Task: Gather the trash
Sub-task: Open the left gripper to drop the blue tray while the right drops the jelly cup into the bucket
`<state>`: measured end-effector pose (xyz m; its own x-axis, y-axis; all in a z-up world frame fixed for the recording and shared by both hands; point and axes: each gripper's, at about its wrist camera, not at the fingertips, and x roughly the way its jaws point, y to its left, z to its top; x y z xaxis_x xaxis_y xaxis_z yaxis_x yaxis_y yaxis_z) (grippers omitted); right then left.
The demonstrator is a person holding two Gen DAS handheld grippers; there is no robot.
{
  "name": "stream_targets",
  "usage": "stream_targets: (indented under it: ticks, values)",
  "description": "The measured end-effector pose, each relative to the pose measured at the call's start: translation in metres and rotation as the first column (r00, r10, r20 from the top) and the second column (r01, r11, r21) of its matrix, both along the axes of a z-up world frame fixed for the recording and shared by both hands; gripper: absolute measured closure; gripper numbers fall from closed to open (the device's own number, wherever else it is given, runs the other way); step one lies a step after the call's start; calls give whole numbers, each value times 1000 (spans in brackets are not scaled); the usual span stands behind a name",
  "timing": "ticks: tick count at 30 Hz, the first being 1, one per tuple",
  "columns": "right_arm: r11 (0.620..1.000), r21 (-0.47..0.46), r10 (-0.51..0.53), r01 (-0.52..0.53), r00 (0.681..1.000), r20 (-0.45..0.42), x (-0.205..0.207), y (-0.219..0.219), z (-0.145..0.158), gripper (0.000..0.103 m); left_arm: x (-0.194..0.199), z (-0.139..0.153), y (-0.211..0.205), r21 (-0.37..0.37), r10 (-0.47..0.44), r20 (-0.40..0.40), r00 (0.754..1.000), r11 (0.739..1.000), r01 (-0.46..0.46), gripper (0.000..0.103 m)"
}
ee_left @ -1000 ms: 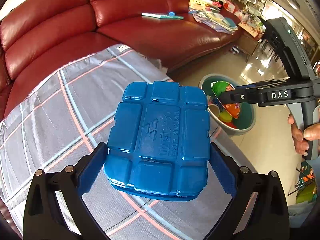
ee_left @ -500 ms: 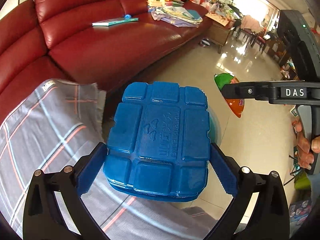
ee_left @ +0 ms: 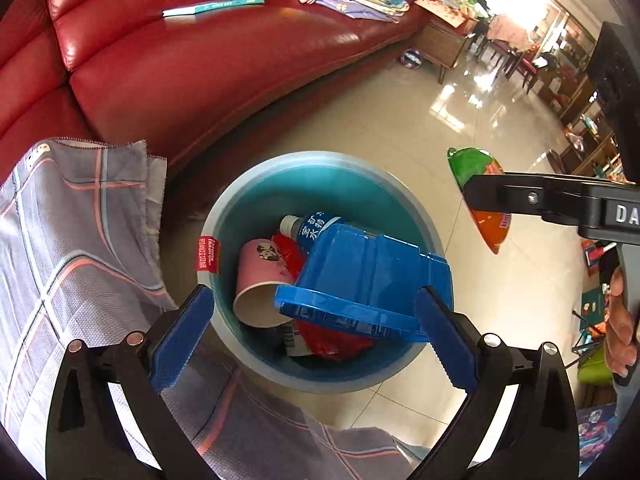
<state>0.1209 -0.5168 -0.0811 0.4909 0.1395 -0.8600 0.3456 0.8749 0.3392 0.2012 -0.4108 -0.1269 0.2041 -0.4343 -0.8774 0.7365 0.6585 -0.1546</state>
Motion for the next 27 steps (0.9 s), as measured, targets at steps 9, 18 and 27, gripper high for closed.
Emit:
stream_targets:
  ticks: [9,18,27]
  values:
    - [999,-10,35,-35,999,-15,25,11,-4,55,-3,22,40,-11,46,34,998,999,-46,3]
    - [999,-3,44,-44,999,-20,31,23,3,24,-5,37,65,-8,126,30,992,992,-126,3]
    - [993,-63,94,-96,995,-21,2,51,27,11,-28,54,81,-15,179,66,982,984,-179,3]
